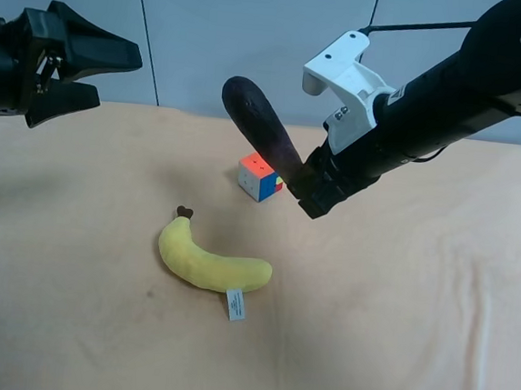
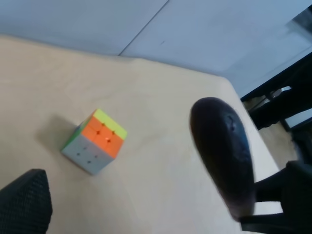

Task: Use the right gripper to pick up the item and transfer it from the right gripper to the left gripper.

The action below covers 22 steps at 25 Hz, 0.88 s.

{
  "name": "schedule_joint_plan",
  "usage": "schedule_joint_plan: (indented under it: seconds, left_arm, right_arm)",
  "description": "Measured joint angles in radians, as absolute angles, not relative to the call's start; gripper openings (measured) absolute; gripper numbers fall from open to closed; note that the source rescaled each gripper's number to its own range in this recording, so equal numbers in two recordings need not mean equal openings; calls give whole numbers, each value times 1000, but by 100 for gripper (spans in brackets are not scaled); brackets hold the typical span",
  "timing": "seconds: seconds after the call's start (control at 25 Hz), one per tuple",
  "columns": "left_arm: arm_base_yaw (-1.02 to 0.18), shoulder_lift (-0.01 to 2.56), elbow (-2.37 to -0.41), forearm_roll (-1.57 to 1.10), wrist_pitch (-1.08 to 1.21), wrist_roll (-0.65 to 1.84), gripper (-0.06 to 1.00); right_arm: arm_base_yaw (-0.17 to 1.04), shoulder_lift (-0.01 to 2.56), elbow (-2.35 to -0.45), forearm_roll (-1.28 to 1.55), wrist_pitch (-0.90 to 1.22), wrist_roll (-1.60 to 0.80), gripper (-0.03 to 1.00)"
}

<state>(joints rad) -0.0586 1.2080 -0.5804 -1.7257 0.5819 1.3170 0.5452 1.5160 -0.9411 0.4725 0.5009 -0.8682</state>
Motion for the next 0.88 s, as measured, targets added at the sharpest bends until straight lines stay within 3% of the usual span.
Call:
schedule_joint_plan:
  seconds: [0.28,0.88]
  left_arm:
    - [-91,1229,-580,-1713,445,1337,86]
    - [-401,1312,-697,-1730,292,1320,86]
  right_arm:
    - [545,1516,-941,473,501,-868,0]
    - [545,1516,-941,473,501,-868,0]
